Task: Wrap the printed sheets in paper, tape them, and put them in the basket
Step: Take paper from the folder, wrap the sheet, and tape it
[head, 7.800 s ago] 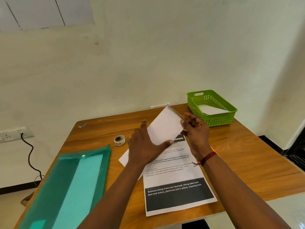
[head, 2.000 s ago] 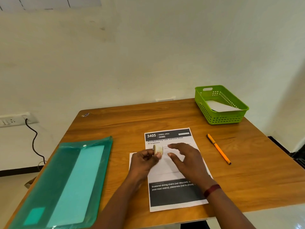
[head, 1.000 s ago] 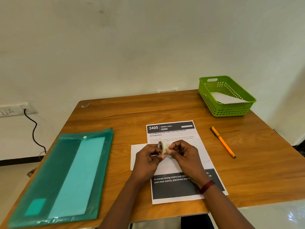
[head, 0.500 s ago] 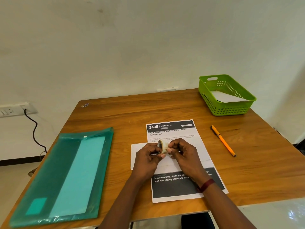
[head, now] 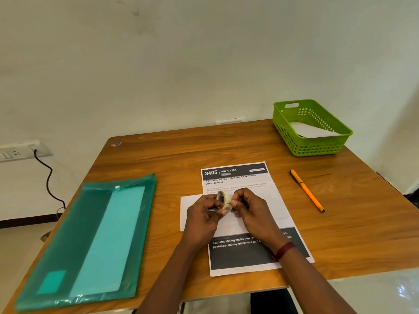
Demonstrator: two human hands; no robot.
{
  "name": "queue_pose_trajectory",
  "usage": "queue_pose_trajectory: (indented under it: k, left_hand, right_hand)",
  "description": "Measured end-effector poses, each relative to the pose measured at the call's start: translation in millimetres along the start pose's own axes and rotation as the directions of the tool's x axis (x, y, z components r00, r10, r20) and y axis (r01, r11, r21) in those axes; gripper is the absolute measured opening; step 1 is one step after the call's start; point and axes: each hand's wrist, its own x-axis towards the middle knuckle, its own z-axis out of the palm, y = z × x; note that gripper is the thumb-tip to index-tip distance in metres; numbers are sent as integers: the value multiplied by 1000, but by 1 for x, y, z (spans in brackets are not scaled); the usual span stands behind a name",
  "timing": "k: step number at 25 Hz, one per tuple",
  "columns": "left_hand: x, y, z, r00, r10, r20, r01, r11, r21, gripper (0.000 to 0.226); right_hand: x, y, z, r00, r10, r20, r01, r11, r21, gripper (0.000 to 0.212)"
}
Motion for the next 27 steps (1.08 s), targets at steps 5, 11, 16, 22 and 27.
queue_pose_trajectory:
  k: [5,11,16,22,27]
  left_hand:
    - [0,-2,1,1000,2,-4,-2,1000,15,13]
    - [1,-5,1,1000,-3,-6,4,999,36,12]
    - [2,-8,2,1000,-3,-5,3,999,54,13]
    - [1,-6,1,1000,0,-7,0,999,50,12]
    - [1,-6,1,1000,14,-5,-14,999,43,13]
  right_hand:
    - [-1,-2,2,1000,-22,-5,21,1000,-11,11]
    - [-2,-1,1,998,-50,-36,50,999,13,8]
    - [-1,2,1,997,-53,-55,53,999,4,9]
    - [-1,3,0,998,-38,-57,38,999,13,11]
    - [-1,3,0,998,-39,-50,40,999,13,11]
